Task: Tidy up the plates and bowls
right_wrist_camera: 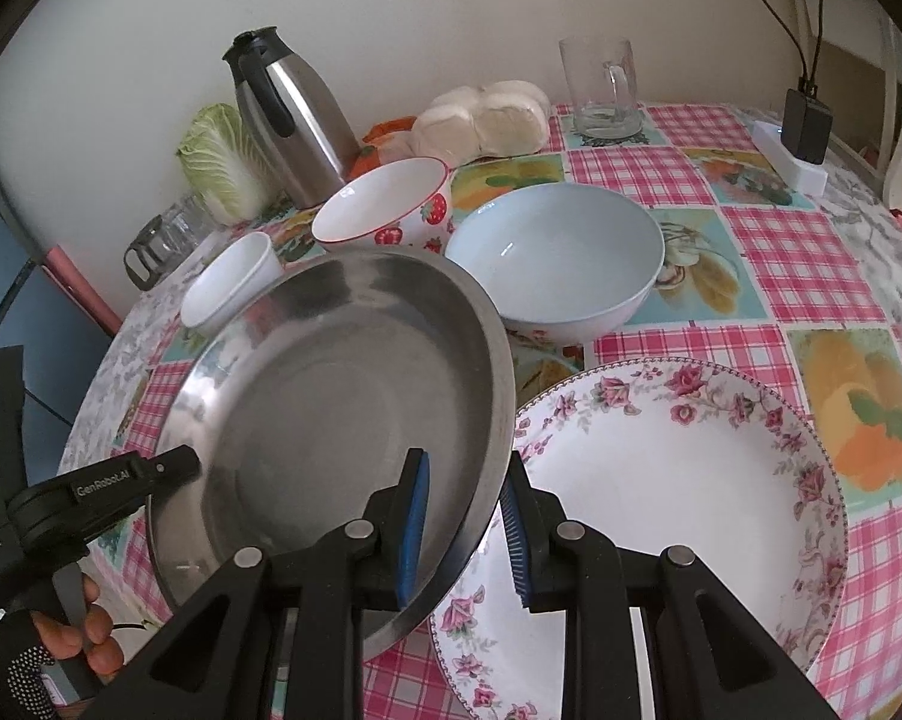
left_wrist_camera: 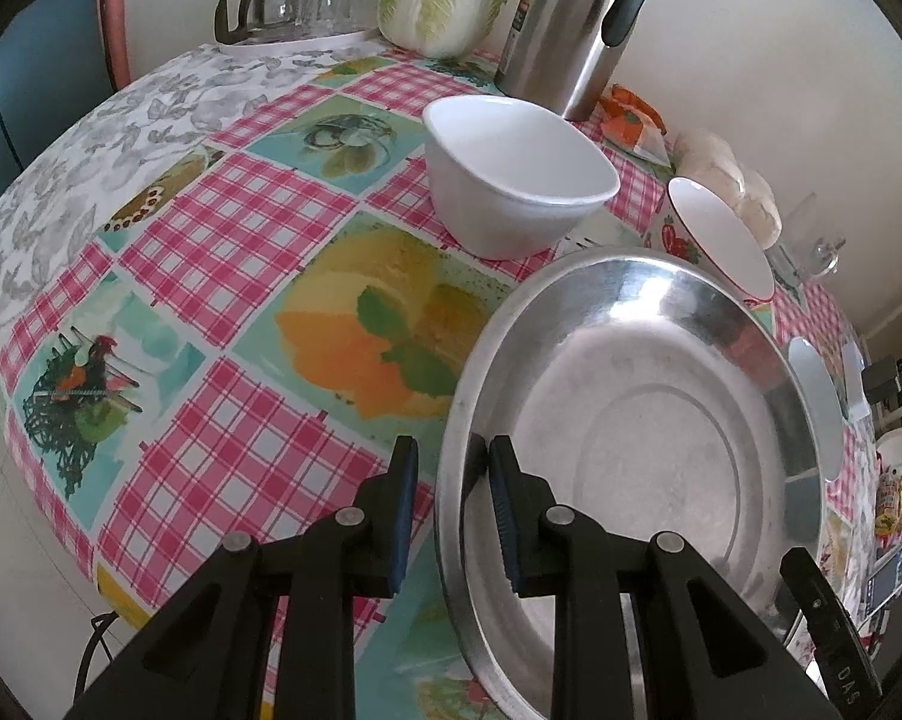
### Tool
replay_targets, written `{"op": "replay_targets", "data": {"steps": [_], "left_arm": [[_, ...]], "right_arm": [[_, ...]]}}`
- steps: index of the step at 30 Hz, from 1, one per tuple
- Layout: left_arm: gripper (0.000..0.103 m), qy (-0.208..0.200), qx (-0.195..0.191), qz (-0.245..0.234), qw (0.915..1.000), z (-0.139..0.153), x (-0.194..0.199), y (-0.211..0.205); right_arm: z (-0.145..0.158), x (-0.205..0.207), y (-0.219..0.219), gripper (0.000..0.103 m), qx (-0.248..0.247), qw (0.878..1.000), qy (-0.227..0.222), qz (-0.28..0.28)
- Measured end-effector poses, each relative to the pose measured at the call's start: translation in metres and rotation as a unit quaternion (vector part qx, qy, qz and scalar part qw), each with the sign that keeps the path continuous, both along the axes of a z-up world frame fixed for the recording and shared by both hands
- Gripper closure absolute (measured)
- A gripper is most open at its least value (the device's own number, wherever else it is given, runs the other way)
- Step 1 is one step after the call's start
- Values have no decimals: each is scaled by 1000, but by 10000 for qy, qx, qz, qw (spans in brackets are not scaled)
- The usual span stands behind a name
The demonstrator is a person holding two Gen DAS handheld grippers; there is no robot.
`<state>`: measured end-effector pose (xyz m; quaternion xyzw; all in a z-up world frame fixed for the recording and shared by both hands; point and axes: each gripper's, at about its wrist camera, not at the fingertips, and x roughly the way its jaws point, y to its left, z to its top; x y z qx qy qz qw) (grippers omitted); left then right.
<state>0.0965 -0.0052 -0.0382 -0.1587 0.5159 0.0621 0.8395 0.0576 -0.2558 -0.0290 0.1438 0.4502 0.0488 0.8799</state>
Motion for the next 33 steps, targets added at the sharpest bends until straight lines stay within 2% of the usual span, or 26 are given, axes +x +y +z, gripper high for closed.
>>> {"op": "replay_targets", "data": {"steps": [12,15,18,20,23,26,29,32,33], "left_arm": [[78,9,63,-73,10000,-2,2,-4],[78,-47,100,-37,9999,2,1,-2],[75,-77,226,-35,9997,7,0,-4],[60,-121,270,-45,9996,11,-1,-4],[46,-267,409,-29,9988,21,-4,-6],[33,-362,633,-131,9972,29,-6,-12],[31,-435,881,-321,9946,35,-7,-22],[20,-486,1038,-486,9922,37,-8,-31],[20,-509,1077,-521,9915,38,-8,-33]], "right_arm": [[5,-1,-2,75,-60,10000,16,-70],[12,-3,-1,63,-137,9999,-26,-79],[22,-5,0,60,-268,9996,-103,-74],[27,-7,-1,57,-372,9992,-102,-146],[38,-11,-5,52,-451,9984,-169,-292],[46,-13,-9,38,-432,9977,-216,-467],[49,-14,-11,36,-451,9971,-169,-583],[51,-14,-10,28,-529,9965,-117,-634],[52,-14,-9,26,-579,9962,-107,-642]]}}
